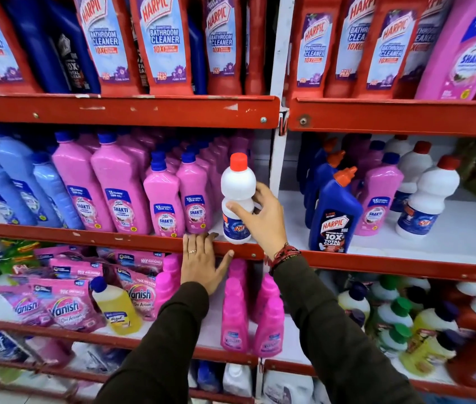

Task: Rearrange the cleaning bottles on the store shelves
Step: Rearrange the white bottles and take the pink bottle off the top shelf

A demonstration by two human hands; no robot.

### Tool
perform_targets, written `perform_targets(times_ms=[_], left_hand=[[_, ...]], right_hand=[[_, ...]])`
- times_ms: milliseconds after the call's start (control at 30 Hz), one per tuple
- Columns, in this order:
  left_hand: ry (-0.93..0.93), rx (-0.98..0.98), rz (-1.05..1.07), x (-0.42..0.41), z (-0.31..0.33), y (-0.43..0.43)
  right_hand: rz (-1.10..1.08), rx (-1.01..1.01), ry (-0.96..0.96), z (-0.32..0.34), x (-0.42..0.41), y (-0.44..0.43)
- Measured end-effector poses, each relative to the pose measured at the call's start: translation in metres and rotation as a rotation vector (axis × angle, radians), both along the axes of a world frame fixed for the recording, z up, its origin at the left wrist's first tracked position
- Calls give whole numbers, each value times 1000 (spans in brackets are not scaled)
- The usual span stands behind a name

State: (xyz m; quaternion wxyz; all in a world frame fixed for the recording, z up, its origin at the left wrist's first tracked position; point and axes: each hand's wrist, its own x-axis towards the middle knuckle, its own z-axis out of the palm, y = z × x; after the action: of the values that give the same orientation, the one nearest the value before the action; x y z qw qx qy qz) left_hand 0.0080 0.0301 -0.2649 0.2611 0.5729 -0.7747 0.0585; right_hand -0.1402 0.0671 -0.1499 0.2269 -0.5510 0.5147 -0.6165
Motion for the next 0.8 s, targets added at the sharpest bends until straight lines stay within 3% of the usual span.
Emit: perform_targets(times_ms=[200, 333, 533, 800], left_hand=[[-45, 52, -21, 1, 3, 6], [50, 32, 13, -19, -1, 28], [196, -70, -114, -82, 0, 76], [126, -73, -284, -178, 7, 113]], right_hand=[[-100, -34, -34, -7, -26, 37], [-165, -43, -89, -16, -55, 60], [-253, -67, -158, -18, -112, 99], [-428, -109, -194, -11, -201, 135]])
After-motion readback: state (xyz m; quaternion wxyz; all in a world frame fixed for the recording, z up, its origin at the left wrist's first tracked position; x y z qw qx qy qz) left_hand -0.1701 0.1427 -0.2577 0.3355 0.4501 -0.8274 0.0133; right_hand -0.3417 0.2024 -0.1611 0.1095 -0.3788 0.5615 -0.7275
